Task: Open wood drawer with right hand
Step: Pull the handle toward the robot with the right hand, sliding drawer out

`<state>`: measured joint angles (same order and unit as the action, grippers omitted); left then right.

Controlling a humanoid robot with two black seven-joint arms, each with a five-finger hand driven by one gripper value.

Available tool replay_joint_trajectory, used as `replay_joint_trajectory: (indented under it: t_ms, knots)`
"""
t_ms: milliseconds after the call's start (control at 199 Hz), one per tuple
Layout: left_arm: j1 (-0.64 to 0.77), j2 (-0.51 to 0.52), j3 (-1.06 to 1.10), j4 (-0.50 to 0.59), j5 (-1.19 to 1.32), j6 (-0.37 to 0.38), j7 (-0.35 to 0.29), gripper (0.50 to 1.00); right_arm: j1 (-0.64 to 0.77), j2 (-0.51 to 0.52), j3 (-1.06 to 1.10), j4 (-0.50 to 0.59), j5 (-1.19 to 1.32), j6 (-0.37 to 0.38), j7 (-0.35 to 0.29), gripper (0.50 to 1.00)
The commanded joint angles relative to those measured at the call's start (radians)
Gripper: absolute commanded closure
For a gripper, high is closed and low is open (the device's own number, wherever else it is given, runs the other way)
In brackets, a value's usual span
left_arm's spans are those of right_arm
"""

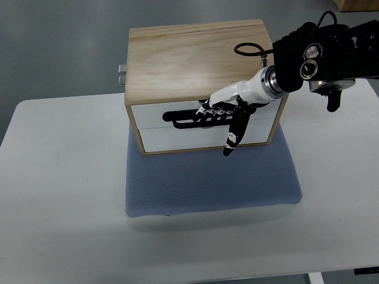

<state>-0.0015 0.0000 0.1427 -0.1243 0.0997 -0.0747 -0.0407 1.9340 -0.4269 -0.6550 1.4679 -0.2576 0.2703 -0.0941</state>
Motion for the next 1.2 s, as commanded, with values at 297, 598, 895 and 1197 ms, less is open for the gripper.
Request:
replay_joint_trajectory:
  t_ms: [297, 598, 895, 1197]
  knots:
    - [0.000, 0.000, 0.000, 0.000, 0.000, 0.001, 0.001, 0.500, 0.017, -0.018, -0.005, 0.015, 0.000, 0.133, 0.002, 0.556]
    - [0.000, 0.000, 0.000, 0.000, 0.000, 0.001, -0.001, 0.500, 0.040, -0.041, -0.005, 0.035, 0.000, 0.263, 0.013, 0.556]
    - [0.000, 0.000, 0.000, 0.000, 0.000, 0.001, -0.001, 0.500, 0.063, -0.059, -0.005, 0.068, 0.001, 0.341, 0.017, 0.556]
    - [0.000, 0.000, 0.000, 0.000, 0.000, 0.000, 0.001, 0.500, 0.095, -0.081, -0.005, 0.091, 0.001, 0.341, 0.027, 0.556]
